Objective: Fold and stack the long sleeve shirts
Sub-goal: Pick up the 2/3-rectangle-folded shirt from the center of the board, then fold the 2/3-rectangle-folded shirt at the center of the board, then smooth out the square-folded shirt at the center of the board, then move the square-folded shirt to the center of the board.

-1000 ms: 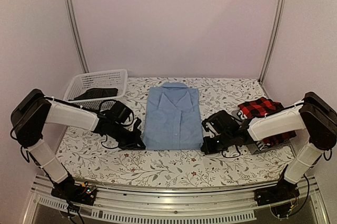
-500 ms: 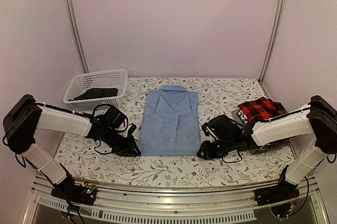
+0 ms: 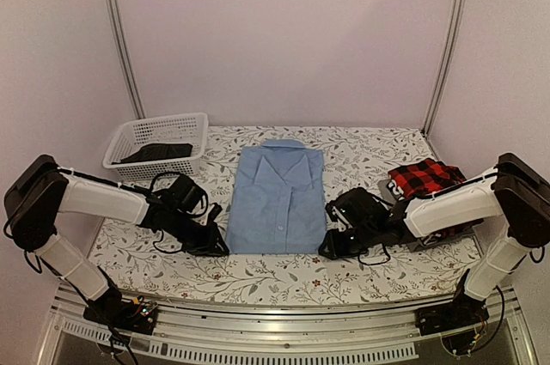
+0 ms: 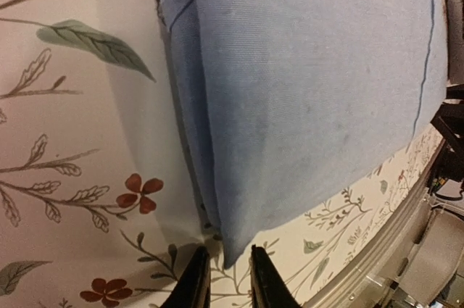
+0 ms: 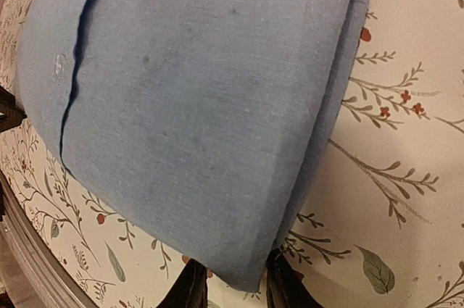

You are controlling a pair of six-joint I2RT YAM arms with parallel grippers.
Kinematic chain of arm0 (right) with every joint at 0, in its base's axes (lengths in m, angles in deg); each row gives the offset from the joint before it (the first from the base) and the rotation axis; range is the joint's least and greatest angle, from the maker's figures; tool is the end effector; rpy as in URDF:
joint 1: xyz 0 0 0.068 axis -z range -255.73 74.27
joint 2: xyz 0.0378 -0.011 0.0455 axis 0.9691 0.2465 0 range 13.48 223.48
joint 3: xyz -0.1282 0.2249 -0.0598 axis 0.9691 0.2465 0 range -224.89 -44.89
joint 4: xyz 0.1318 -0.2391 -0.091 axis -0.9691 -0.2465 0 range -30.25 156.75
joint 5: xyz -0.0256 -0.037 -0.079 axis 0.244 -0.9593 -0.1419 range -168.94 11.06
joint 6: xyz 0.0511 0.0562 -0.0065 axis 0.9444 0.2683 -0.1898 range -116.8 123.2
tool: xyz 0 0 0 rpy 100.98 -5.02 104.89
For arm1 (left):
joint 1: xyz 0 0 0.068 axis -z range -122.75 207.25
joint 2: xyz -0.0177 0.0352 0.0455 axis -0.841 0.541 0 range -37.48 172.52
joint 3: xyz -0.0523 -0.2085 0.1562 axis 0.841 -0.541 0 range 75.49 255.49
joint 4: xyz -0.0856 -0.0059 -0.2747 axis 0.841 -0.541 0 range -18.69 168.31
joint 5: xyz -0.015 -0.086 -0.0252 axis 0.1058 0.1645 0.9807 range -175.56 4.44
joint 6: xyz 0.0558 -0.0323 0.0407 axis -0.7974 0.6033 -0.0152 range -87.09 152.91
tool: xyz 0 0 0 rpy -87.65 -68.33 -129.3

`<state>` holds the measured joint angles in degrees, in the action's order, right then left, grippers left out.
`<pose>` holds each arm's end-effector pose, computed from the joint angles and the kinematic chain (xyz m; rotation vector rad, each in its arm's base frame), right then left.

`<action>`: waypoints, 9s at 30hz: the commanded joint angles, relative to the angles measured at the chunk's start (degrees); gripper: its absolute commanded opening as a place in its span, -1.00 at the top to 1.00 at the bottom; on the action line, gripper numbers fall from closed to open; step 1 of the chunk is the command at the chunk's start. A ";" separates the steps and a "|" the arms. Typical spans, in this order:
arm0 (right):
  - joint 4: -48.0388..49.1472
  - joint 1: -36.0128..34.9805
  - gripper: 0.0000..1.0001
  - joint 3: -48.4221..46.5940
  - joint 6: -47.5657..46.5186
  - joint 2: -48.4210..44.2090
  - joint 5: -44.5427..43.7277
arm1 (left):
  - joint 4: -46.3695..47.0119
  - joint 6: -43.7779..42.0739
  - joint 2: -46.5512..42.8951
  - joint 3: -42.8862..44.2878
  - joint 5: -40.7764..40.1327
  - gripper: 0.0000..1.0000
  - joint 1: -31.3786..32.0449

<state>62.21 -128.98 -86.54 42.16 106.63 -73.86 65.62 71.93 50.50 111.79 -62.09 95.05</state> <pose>0.1918 0.2664 0.0788 -0.3738 2.6866 0.6804 0.2093 -0.1950 0.0729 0.1064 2.9142 -0.8855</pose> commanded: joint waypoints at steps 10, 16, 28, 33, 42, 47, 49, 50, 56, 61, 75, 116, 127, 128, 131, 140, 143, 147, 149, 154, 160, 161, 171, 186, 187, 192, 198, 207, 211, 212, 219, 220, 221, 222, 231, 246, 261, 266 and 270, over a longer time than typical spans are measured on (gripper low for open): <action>-1.49 -1.28 0.82 -2.21 -0.42 2.37 -1.51 | 3.19 -0.14 1.72 0.61 0.22 1.00 0.91; -4.67 -2.13 1.00 -2.71 -0.34 0.51 -2.42 | -1.46 -1.04 -3.41 0.27 -1.59 1.00 1.37; -20.05 -5.90 1.00 -10.38 2.52 -12.94 -8.46 | -15.95 -0.36 -19.97 5.09 -4.45 1.00 4.26; -23.66 -0.98 1.00 -19.87 0.35 -10.74 -7.63 | -18.97 -4.37 -16.51 16.94 -5.00 1.00 1.23; -11.80 17.88 1.00 -38.33 -7.87 14.80 1.06 | -6.12 -11.49 20.17 41.18 2.37 1.00 -13.84; -8.32 21.65 1.00 -48.01 -7.96 32.20 5.42 | -4.95 -10.45 38.99 54.19 4.10 1.00 -15.22; -8.91 21.60 1.00 -49.68 -7.94 36.24 6.54 | -3.95 -9.56 40.94 54.90 4.30 1.00 -15.18; -8.81 21.56 1.00 -49.14 -7.65 37.11 6.92 | -3.07 -9.02 40.81 53.77 4.76 1.00 -15.08; -4.88 19.03 1.00 -34.06 -5.24 28.79 5.84 | 4.02 -5.14 30.99 37.63 4.75 1.00 -12.54; -4.94 14.28 1.00 -21.69 -2.00 16.87 2.41 | 6.22 -2.80 16.51 22.94 1.49 1.00 -8.47; -9.12 13.84 1.00 -21.15 -0.48 3.12 -4.03 | 2.72 -3.92 5.51 19.91 -3.30 1.00 -10.15; -13.89 10.00 -0.30 -49.33 -11.19 22.76 -9.48 | 0.29 -6.73 11.78 31.10 -14.12 -0.17 -15.41; -17.73 5.89 -0.49 -64.73 -9.99 38.29 -14.76 | -2.29 -5.75 2.86 22.81 -8.75 -0.10 -14.84; -17.72 6.30 -0.49 -66.29 -10.32 39.94 -15.05 | -2.26 -5.69 2.17 22.47 -8.37 -0.09 -14.78; -18.32 7.56 -0.52 -72.39 -11.42 45.30 -15.24 | -2.38 -5.63 1.20 21.82 -7.28 -0.07 -14.70; -22.71 10.01 -0.65 -84.47 -13.55 57.12 -12.38 | -2.55 -6.31 7.28 26.90 -4.04 -0.01 -13.83; -22.84 10.06 -0.72 -83.15 -13.52 54.44 -11.29 | -1.29 -5.84 11.17 30.11 -3.10 0.04 -13.65; -22.98 10.39 -0.79 -81.82 -14.88 49.24 -9.45 | 0.45 -5.13 16.85 35.21 -2.37 0.12 -13.38; -22.73 10.89 -0.80 -79.95 -15.13 46.35 -8.33 | 1.04 -5.12 19.73 38.10 -2.31 0.19 -13.35; -20.57 11.90 -0.74 -72.73 -15.09 40.05 -5.93 | 0.75 -5.07 25.92 42.97 -2.19 0.44 -13.35; -17.21 13.64 -0.17 -65.32 -14.98 35.75 -0.47 | 0.89 -5.10 30.01 45.09 -3.05 0.62 -13.34; -17.02 14.07 -0.05 -64.86 -14.93 35.71 0.28 | 0.86 -5.15 30.64 45.52 -3.30 0.63 -13.42; -14.81 19.73 0.28 -65.42 -14.13 41.66 7.21 | -0.73 -7.00 37.37 49.12 -8.88 0.66 -14.12; -14.79 24.07 0.19 -65.30 -12.54 46.10 7.24 | -2.01 -8.32 39.62 49.85 -12.55 0.62 -15.00; -15.15 24.07 0.16 -65.39 -13.04 45.51 6.88 | -2.21 -8.67 39.19 50.04 -12.52 0.60 -14.96; -16.82 24.05 -0.01 -64.18 -14.38 40.18 4.18 | -3.47 -10.62 36.03 51.60 -12.61 0.49 -14.82; -16.84 23.82 -0.21 -58.70 -15.35 31.83 2.26 | -6.03 -11.84 31.07 52.03 -12.08 0.33 -13.81; -11.59 22.11 -0.57 -41.77 -14.09 19.14 3.40 | -4.70 -8.17 18.27 37.07 -8.99 0.14 -12.48; -9.41 20.14 -0.62 -35.96 -12.71 15.63 3.81 | -2.30 -6.64 13.66 29.36 -5.84 0.01 -12.38; -9.02 19.62 -0.62 -34.95 -12.38 15.16 3.74 | -2.06 -6.48 13.13 27.95 -5.52 -0.02 -12.35; -6.70 17.44 -0.48 -30.00 -9.44 14.35 3.65 | -0.14 -6.30 12.35 22.43 -3.20 -0.19 -12.45; -6.70 17.21 -0.48 -29.64 -9.16 14.41 3.51 | 0.12 -6.32 12.58 22.22 -2.79 -0.21 -12.53; -6.55 16.93 -0.48 -29.32 -9.03 14.63 3.35 | 0.25 -6.31 12.97 22.07 -2.27 -0.23 -12.55; -6.35 16.83 -0.48 -28.94 -8.71 14.82 3.53 | 0.22 -6.34 13.33 22.19 -2.03 -0.24 -12.65; -3.36 16.61 -0.47 -26.12 -6.75 15.49 5.52 | 0.93 -6.68 18.11 22.48 -3.39 -0.22 -12.58; -0.74 17.16 -0.43 -27.10 -3.28 20.66 3.64 | 1.51 -5.68 20.95 22.88 -3.70 -0.16 -12.09; -0.66 16.50 0.31 -24.61 -2.31 20.79 3.43 | 2.94 -1.85 25.36 25.46 -5.42 0.11 -12.29; -0.07 15.21 0.54 -24.00 -2.31 20.68 4.28 | 3.25 -1.31 25.29 24.58 -4.61 0.34 -12.23; 0.60 14.85 0.68 -21.62 -1.87 19.68 4.99 | 5.09 0.01 24.18 22.04 -2.68 0.64 -12.25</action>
<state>62.24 -113.29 -111.00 39.91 127.48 -70.13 71.13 70.71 73.60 136.86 -66.20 82.26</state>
